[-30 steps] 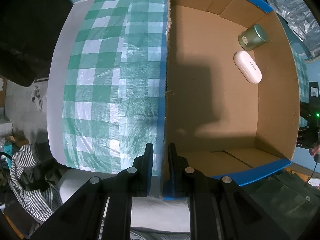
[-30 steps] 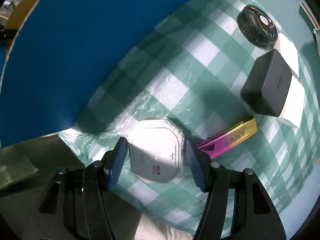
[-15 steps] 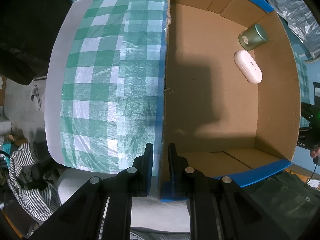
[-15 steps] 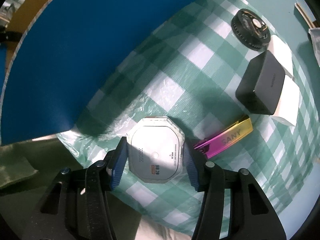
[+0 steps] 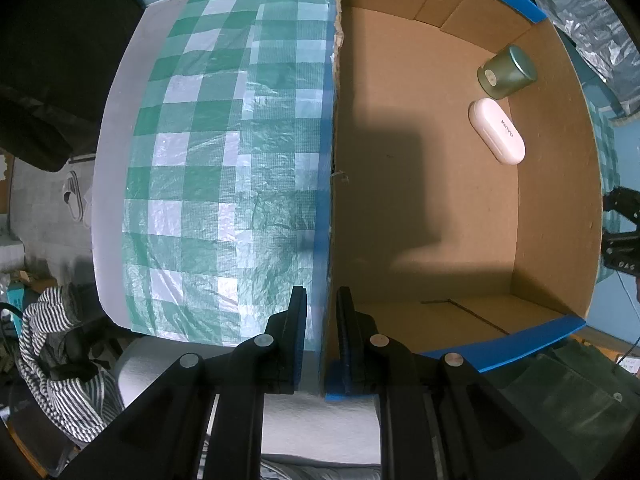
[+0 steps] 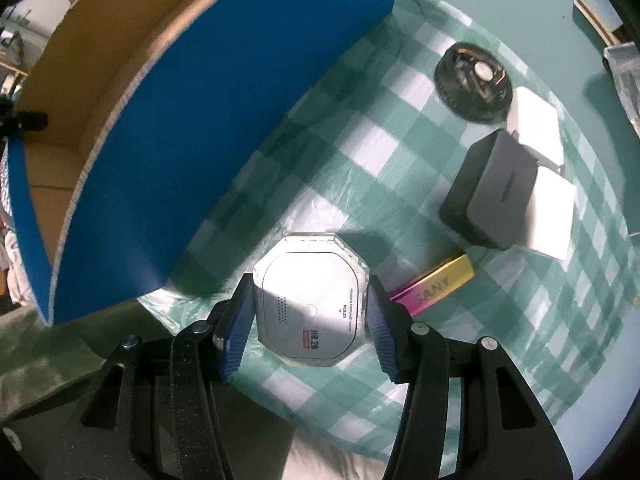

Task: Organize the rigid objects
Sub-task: 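Close the right gripper on the white puck and lift it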

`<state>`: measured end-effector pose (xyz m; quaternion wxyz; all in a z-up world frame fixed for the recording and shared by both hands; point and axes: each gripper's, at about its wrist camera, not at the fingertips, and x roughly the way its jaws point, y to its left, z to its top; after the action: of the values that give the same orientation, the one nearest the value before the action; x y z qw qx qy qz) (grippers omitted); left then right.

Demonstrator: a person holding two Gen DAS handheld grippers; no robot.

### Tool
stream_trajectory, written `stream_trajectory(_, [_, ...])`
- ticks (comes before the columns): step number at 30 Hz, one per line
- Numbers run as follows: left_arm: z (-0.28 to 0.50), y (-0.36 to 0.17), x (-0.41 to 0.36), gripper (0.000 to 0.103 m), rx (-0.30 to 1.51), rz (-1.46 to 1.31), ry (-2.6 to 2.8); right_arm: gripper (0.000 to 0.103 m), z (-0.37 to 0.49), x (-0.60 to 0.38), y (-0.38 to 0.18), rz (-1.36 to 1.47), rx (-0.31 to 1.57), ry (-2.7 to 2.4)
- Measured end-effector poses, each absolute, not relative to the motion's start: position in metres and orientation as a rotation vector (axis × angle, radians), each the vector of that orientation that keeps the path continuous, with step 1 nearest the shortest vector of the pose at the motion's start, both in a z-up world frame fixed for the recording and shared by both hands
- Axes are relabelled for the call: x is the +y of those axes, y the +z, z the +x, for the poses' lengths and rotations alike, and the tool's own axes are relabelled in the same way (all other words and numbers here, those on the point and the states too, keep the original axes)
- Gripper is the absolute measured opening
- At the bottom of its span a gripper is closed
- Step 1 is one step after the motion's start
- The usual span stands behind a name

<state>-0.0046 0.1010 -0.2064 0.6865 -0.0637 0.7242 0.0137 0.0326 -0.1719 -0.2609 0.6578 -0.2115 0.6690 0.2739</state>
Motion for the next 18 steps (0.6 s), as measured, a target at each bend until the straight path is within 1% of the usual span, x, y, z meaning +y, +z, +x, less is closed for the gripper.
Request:
stream_trajectory(13, [-0.002, -0.205, 0.1, 0.015, 1.621, -0.138, 0.026, 0.053, 0.063, -0.162, -0.21, -0.457, 1.47, 0.634])
stream_trajectory(18, [0.0, -0.204, 0.1, 0.015, 1.62, -0.135, 0.02, 0.053, 0.066, -0.155, -0.199, -0.456, 1.44, 0.648])
